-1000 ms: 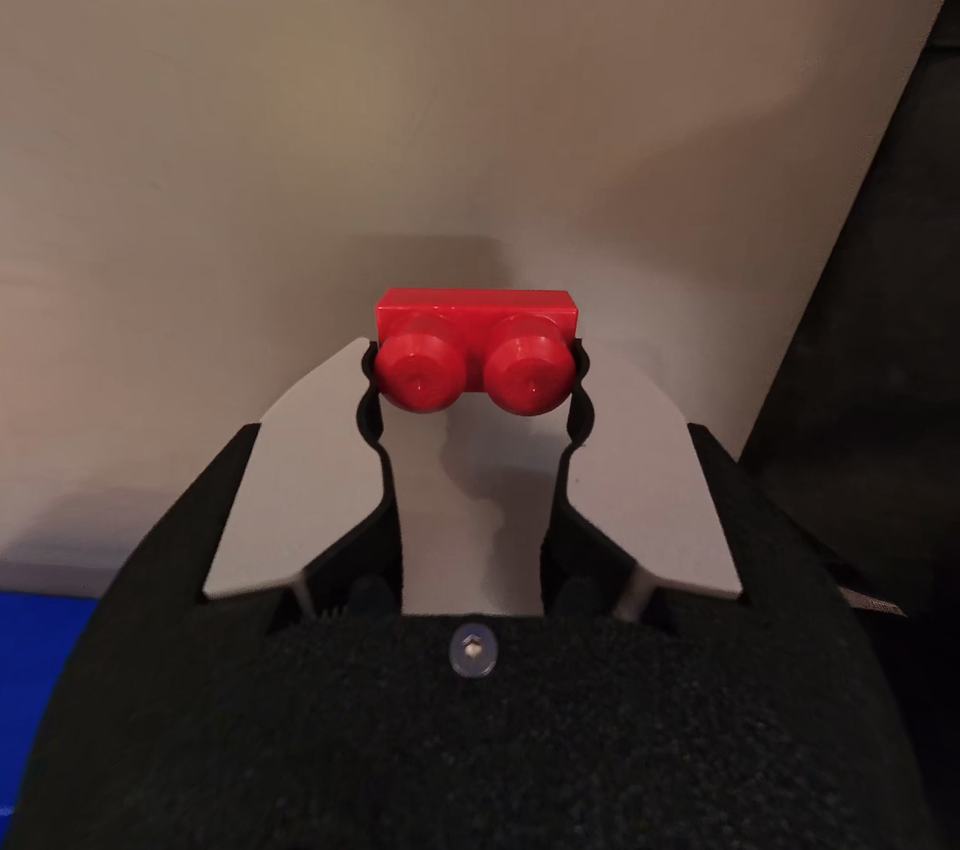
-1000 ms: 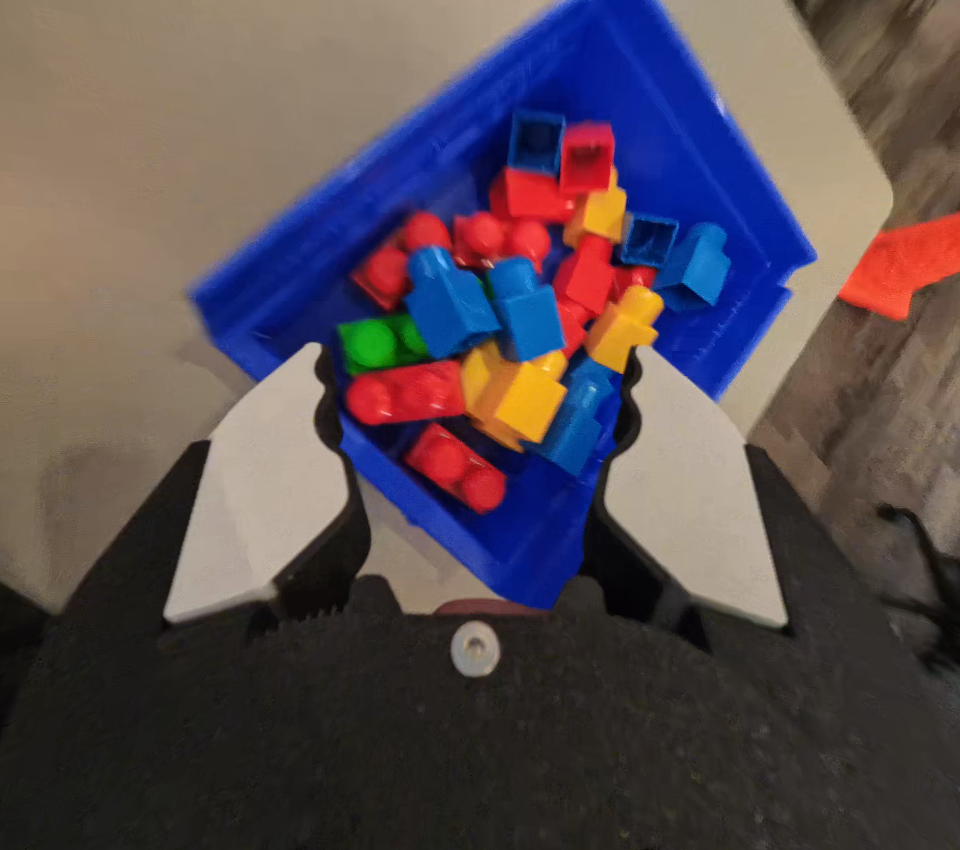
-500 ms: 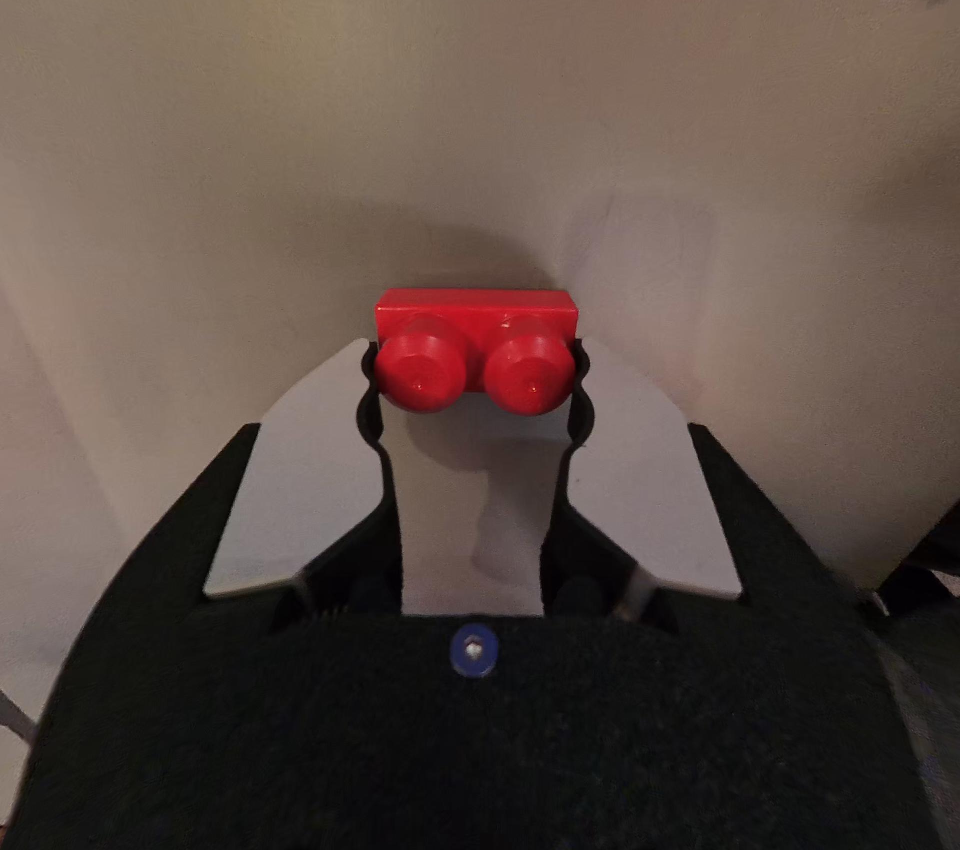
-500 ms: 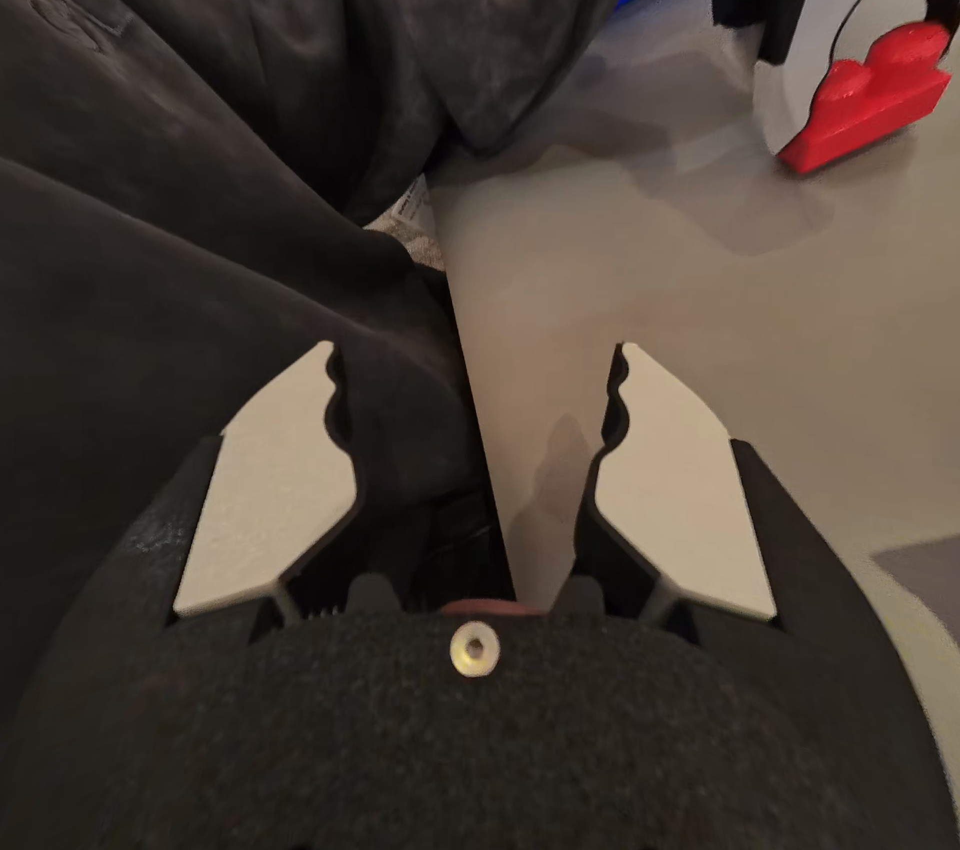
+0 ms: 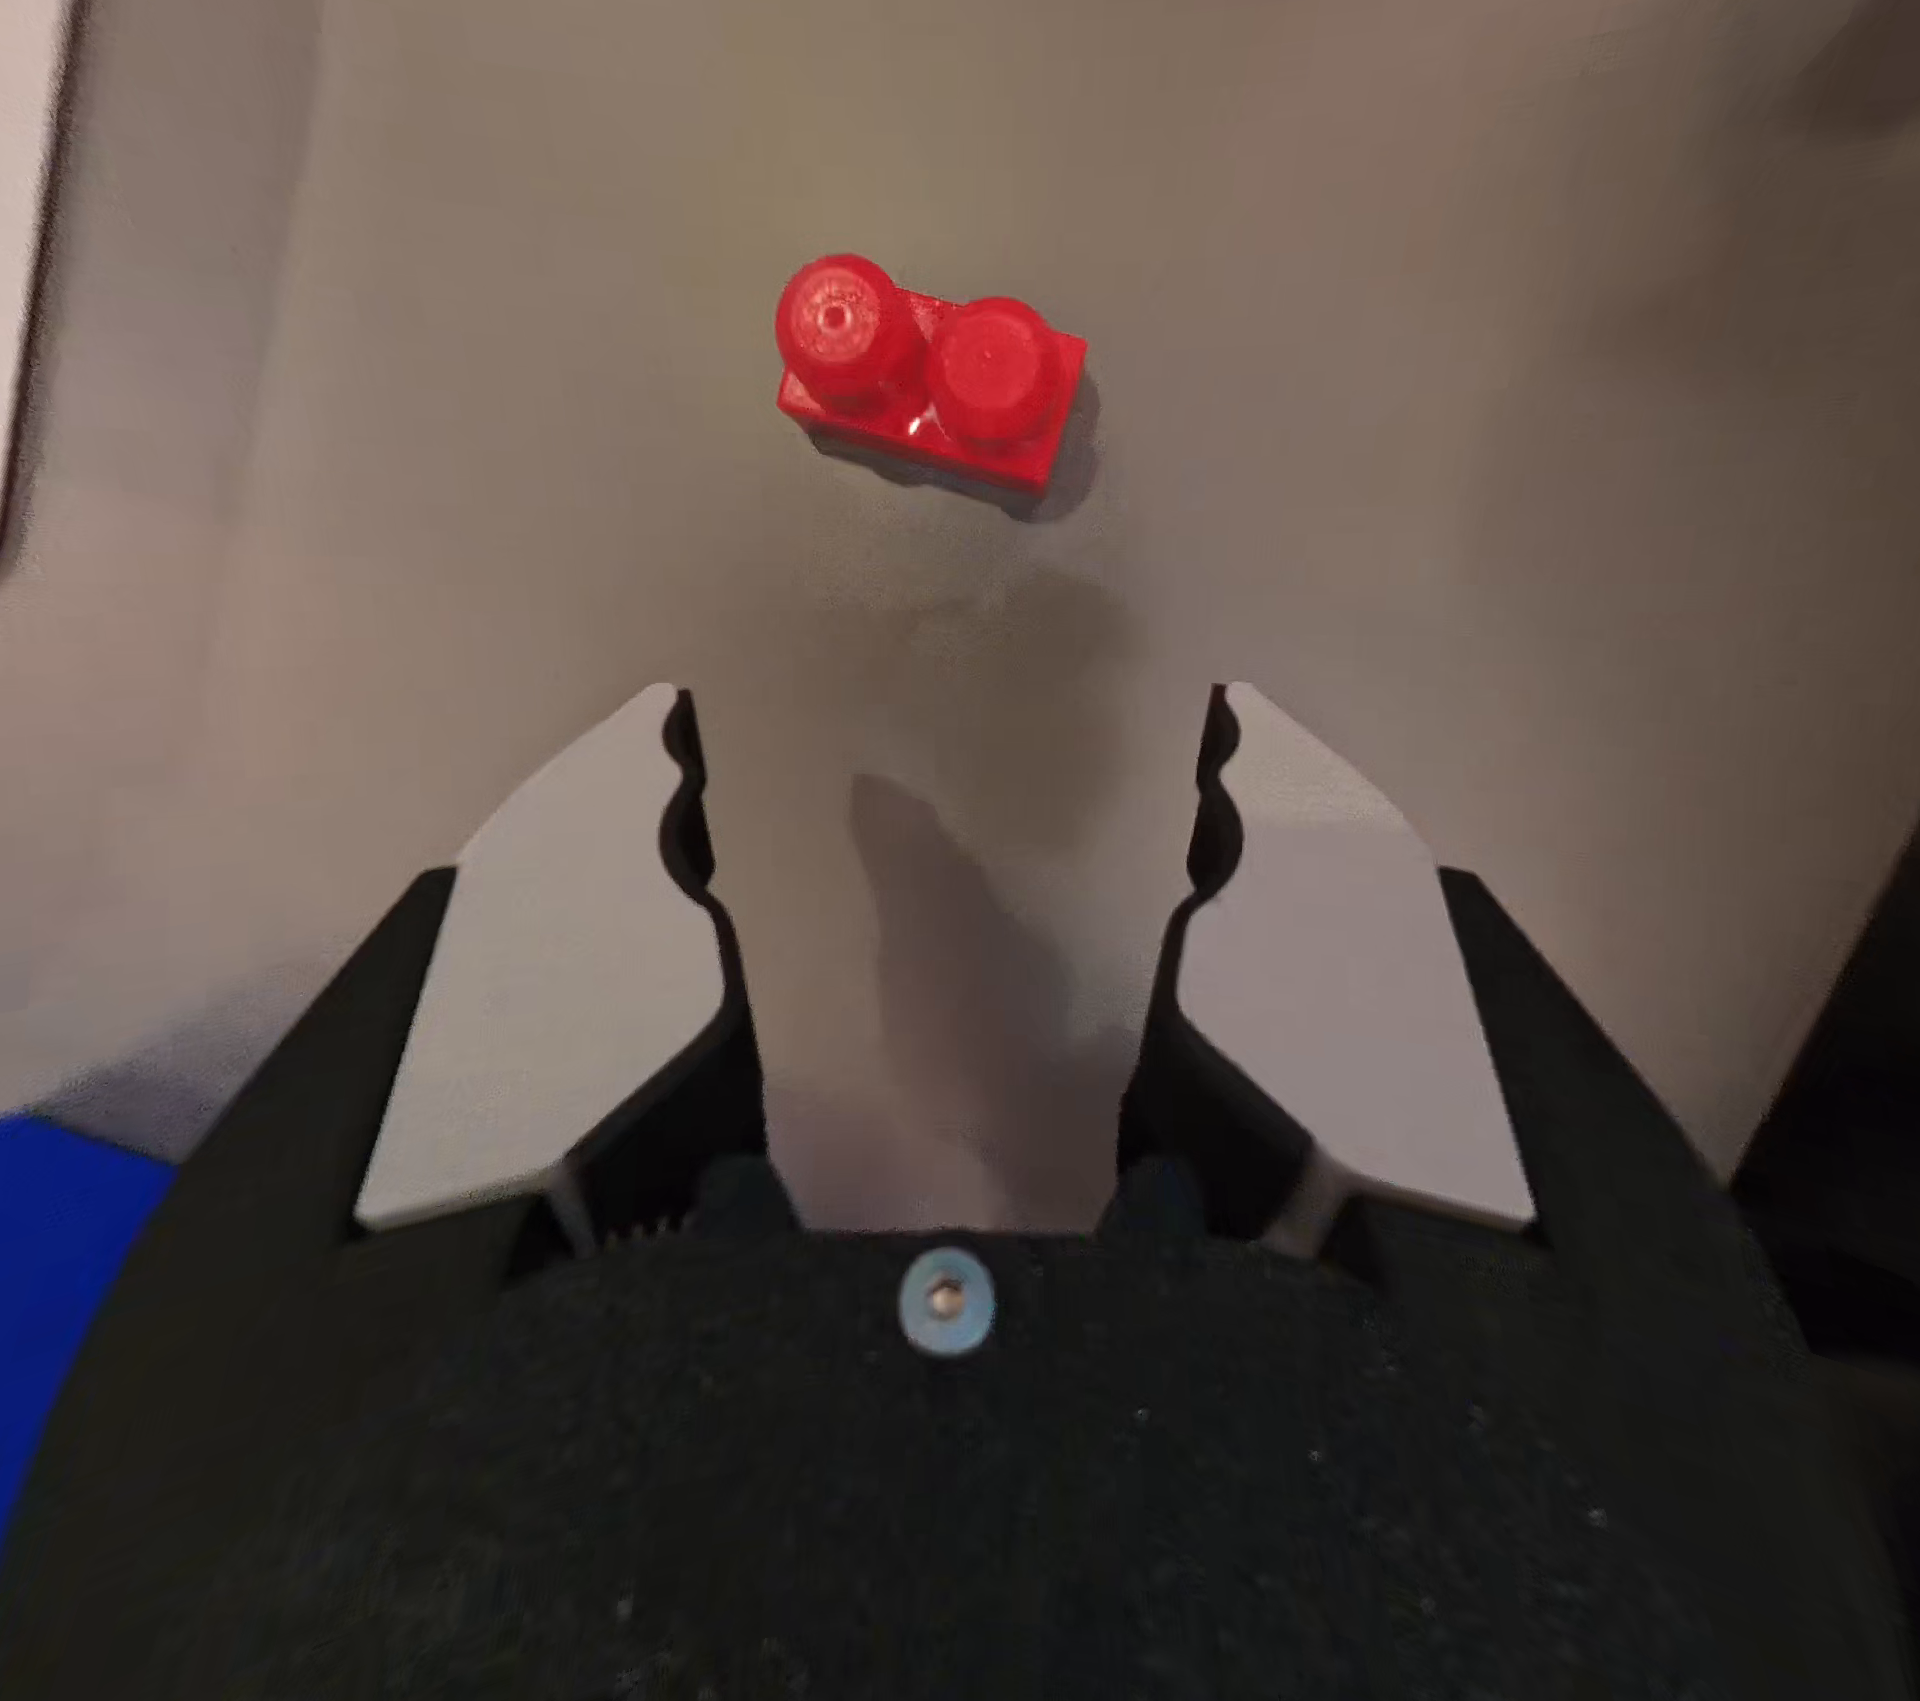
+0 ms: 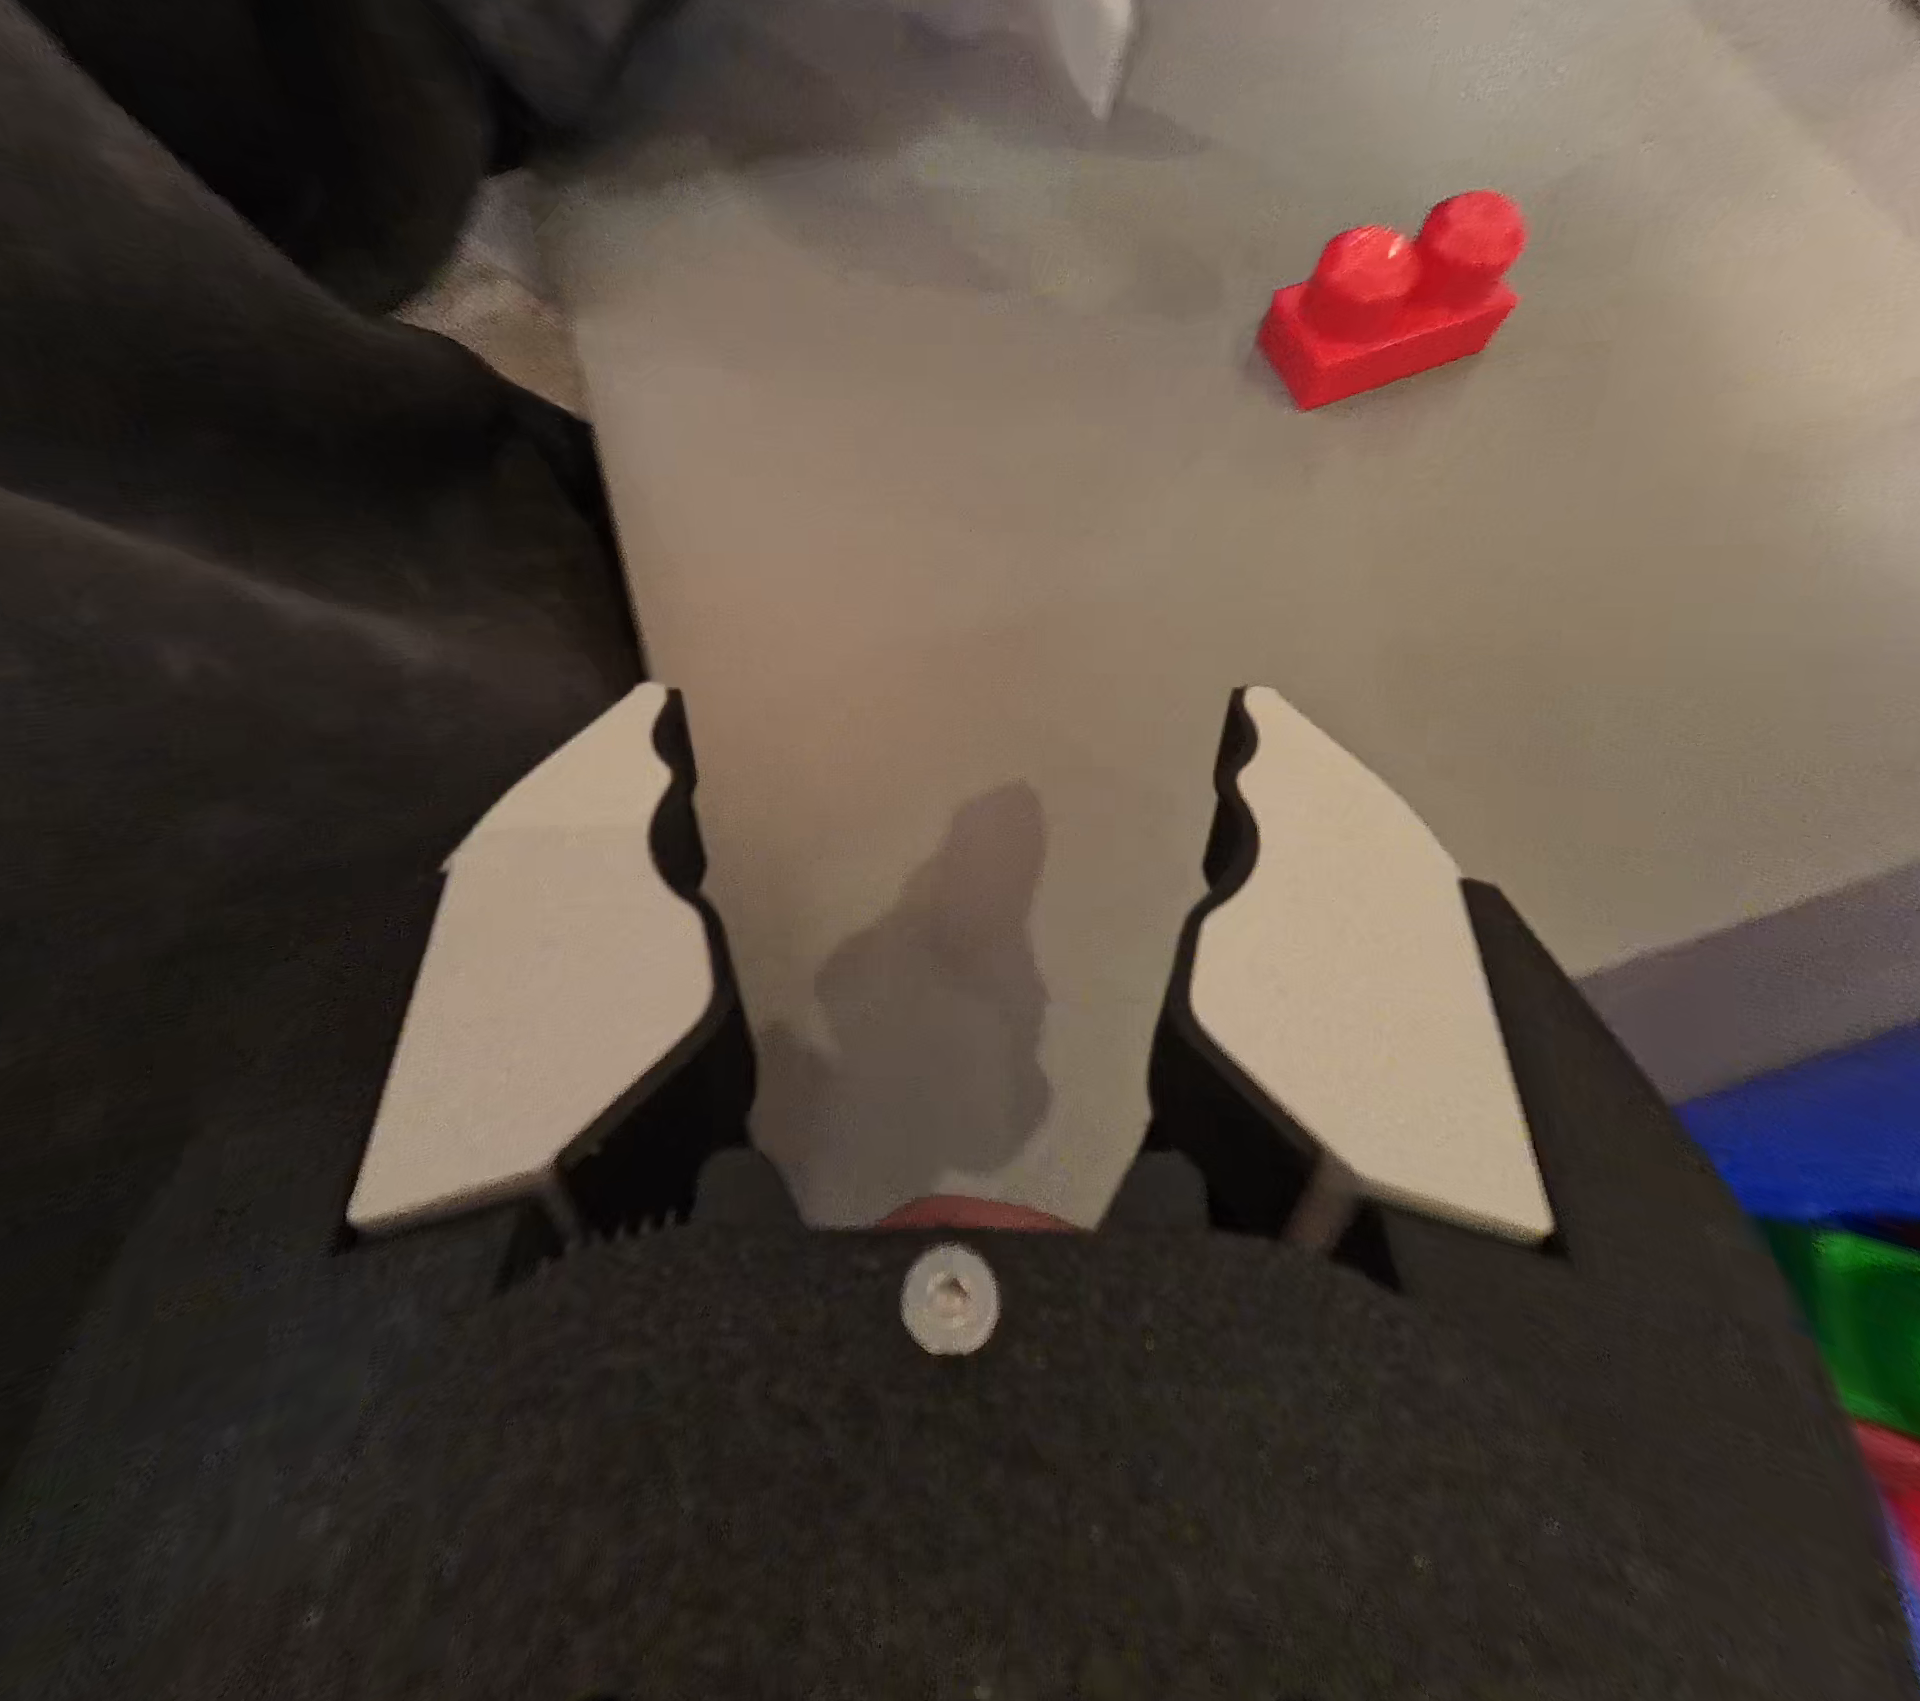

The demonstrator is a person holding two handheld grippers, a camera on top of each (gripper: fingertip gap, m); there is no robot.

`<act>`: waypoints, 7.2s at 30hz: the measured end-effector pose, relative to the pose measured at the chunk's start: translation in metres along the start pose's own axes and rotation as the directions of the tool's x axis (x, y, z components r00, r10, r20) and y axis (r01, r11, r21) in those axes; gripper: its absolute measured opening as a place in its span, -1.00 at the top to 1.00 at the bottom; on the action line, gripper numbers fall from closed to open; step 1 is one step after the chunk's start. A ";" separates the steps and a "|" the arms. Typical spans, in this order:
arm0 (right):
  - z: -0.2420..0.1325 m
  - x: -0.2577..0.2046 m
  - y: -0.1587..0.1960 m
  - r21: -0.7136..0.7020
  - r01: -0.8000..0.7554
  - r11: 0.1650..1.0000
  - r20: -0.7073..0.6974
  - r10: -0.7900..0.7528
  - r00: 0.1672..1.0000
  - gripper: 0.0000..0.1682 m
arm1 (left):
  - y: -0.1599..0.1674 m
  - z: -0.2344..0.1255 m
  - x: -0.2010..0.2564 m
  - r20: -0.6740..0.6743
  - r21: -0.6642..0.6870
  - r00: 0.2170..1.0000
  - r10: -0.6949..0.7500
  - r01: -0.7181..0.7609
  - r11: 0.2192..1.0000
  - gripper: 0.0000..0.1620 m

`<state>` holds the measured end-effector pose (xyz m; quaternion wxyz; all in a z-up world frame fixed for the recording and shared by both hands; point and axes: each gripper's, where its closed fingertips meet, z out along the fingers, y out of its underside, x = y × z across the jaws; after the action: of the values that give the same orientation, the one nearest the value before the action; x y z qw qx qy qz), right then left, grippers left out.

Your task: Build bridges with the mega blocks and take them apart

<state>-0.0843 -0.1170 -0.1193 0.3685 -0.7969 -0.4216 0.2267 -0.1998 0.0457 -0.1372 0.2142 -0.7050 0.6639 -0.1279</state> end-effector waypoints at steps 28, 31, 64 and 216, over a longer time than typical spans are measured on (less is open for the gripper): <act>-0.022 0.128 -0.105 -0.114 0.050 0.992 -0.474 -0.098 0.875 0.11 | 0.046 -0.042 0.148 -0.362 0.496 0.908 -0.212 0.380 0.781 0.06; -0.111 0.163 -0.061 -0.113 -0.096 0.989 -0.656 -0.001 0.755 0.11 | 0.045 -0.034 0.151 -0.372 0.469 0.906 -0.205 0.374 0.800 0.05; -0.173 0.188 0.004 0.237 -0.135 0.962 -0.653 0.261 0.711 0.08 | 0.042 -0.022 0.120 -0.233 0.473 0.906 -0.352 0.422 0.773 0.04; -0.235 0.209 0.157 0.742 -0.278 0.610 -0.585 0.792 0.176 0.94 | -0.263 0.103 0.094 0.415 0.624 0.708 -0.571 0.235 0.745 0.91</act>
<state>0.2664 -0.0937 -0.1051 0.6008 -0.7636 0.2359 -0.0155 0.0877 -0.0273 -0.1135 0.5565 -0.7542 0.3242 -0.1280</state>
